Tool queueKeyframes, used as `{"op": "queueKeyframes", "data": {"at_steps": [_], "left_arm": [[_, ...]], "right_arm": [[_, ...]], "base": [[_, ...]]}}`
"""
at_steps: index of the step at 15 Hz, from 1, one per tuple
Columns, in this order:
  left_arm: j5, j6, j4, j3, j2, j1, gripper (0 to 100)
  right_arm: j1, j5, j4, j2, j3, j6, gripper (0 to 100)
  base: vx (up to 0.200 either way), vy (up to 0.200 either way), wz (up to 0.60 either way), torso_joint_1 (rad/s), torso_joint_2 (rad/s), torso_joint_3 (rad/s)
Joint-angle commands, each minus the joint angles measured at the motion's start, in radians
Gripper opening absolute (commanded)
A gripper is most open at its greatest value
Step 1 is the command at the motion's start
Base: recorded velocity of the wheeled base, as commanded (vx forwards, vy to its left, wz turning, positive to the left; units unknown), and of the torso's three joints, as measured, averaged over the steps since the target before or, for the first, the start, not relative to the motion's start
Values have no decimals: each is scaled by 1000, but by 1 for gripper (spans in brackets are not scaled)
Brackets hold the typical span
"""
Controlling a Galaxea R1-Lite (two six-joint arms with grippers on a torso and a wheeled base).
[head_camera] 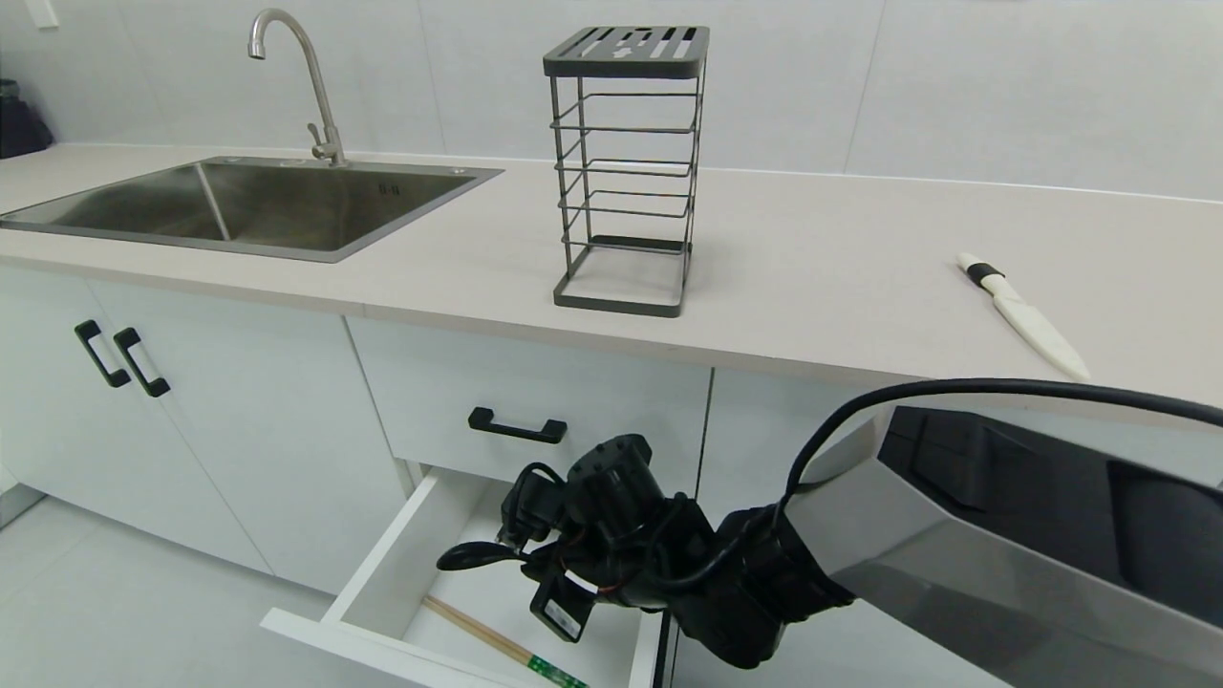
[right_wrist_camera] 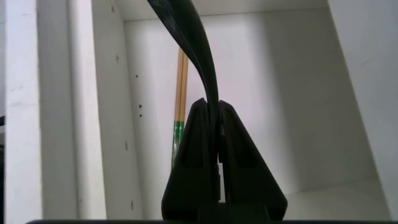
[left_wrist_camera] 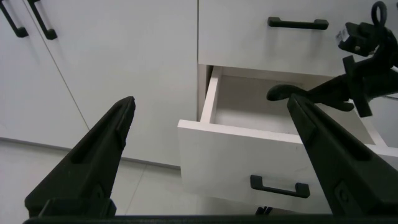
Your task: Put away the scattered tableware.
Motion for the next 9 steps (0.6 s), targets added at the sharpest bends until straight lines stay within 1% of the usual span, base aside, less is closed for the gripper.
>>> {"op": "queueKeyframes", "data": {"at_steps": [1, 9], "left_arm": [[0, 0, 0, 0, 1, 0, 100], [0, 0, 0, 0, 1, 0, 100]], "right_arm": [[-1, -1, 4, 38, -30, 0, 0], [-2, -1, 6, 114, -72, -6, 0]], "base": [[0, 0, 0, 0, 0, 0], [0, 0, 0, 0, 0, 0]]}}
